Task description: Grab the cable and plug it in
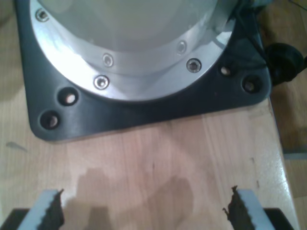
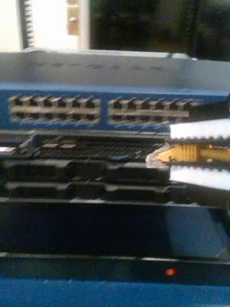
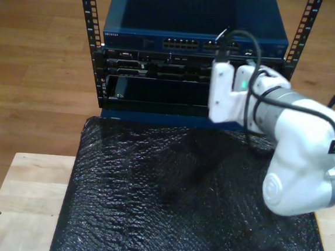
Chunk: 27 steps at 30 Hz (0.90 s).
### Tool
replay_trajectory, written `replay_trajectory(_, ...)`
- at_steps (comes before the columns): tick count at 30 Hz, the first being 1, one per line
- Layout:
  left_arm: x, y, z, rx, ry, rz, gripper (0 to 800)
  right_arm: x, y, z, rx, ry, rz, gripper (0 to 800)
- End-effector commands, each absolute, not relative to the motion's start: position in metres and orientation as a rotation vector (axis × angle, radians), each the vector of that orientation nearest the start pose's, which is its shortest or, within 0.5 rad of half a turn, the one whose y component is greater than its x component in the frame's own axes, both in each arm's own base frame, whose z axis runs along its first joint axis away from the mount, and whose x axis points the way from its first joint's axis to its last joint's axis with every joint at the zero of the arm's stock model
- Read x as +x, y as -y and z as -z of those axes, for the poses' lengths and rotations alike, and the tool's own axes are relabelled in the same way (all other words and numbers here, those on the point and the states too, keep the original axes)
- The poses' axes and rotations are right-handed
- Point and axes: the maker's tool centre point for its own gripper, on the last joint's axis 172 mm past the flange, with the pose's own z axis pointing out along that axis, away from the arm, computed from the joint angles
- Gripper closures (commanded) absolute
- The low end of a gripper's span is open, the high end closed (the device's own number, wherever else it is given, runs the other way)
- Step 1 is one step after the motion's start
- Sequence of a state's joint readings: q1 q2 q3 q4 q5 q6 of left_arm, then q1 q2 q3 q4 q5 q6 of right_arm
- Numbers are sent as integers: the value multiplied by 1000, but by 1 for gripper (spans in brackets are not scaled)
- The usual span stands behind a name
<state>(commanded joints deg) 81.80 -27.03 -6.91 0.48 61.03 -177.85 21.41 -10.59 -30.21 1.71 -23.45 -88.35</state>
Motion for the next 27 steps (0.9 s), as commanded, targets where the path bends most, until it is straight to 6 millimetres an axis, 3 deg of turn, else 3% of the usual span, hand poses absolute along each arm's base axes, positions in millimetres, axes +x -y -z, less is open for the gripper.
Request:
replay_trajectory(8,15,-118,-30,-2203,-2660,547,0,520,-201,-322,1257,-1743,-1272,800)
replay_trajectory(11,15,-118,-30,-2203,-2660,547,0,519,-198,-310,1266,-1739,-1269,800)
replay_trajectory(27,15,-118,-30,-2203,-2660,547,0,523,-195,-310,1210,-1628,-1356,800)
